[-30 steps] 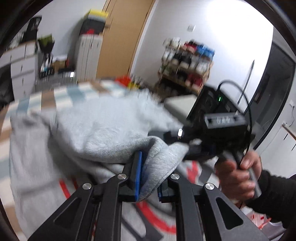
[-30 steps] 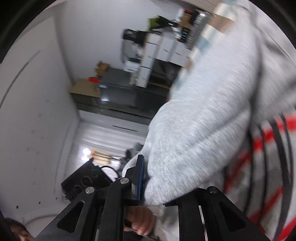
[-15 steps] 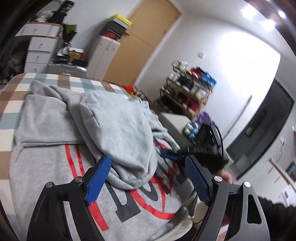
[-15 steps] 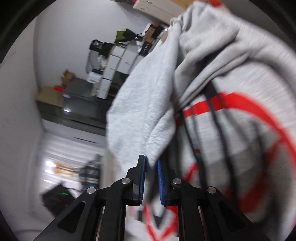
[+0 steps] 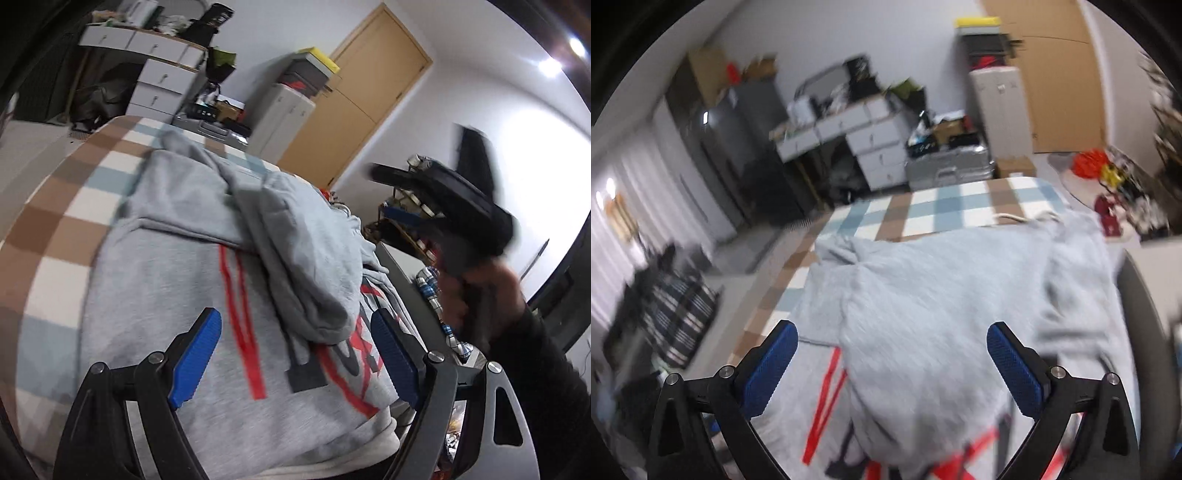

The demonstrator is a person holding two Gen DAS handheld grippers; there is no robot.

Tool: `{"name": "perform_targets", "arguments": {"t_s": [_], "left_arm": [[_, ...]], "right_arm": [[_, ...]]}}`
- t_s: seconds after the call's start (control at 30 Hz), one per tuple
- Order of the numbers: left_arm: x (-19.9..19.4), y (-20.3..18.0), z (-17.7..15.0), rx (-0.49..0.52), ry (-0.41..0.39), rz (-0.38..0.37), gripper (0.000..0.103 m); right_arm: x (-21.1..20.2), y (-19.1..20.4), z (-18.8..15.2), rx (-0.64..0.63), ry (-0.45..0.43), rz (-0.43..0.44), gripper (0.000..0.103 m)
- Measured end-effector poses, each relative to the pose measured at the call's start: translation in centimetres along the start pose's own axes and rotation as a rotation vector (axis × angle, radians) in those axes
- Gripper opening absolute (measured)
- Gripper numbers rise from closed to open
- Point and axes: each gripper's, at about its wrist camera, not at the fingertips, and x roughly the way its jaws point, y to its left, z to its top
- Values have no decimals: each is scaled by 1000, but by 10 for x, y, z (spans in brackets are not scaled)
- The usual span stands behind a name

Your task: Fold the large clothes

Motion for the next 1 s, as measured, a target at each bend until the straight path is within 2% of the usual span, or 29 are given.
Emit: {"name": "perform_targets", "arguments": {"t_s": [0.1,0.17,0.2,0.23,0.27,0.3,0.37,0.4,0.5,0.6,0.73,0.83,0.9,1.0], "left_arm": [[-9,13,-3,-40,-5,12,80],[-14,24,-8,-65,4,2,80],[-12,30,-11,-70,13,-3,80],[-13,32,-11,-74,21,-12,80],[-15,34,-12,-72,25,-22,80],[-13,36,-11,-71,25,-22,80],[-15,37,-10,-68,16,-25,80],[-15,37,-9,-67,12,-32,80],[-8,31,1,-59,6,-50,80],[-1,20,13,-39,2,-65,80],[15,-11,31,49,-16,-41,80],[33,-28,39,84,4,-54,80],[46,-36,40,110,22,-35,80],[70,-43,39,144,76,7,80]], "right_arm": [[57,26,13,-58,102,-63,103],[103,40,14,-93,203,-82,97],[118,44,12,-116,242,-89,86],[133,45,8,-143,294,-124,45],[142,40,4,-143,327,-193,21],[140,37,3,-118,327,-195,21],[123,29,4,-102,263,-173,19],[105,29,5,-125,203,-196,18],[48,23,2,-129,79,-183,17],[0,7,-8,-94,-5,-150,16],[-27,-44,-43,93,24,-72,16],[-15,-75,-85,228,103,-21,16],[-8,-88,-112,293,135,8,16],[-4,-110,-136,389,131,71,17]]}}
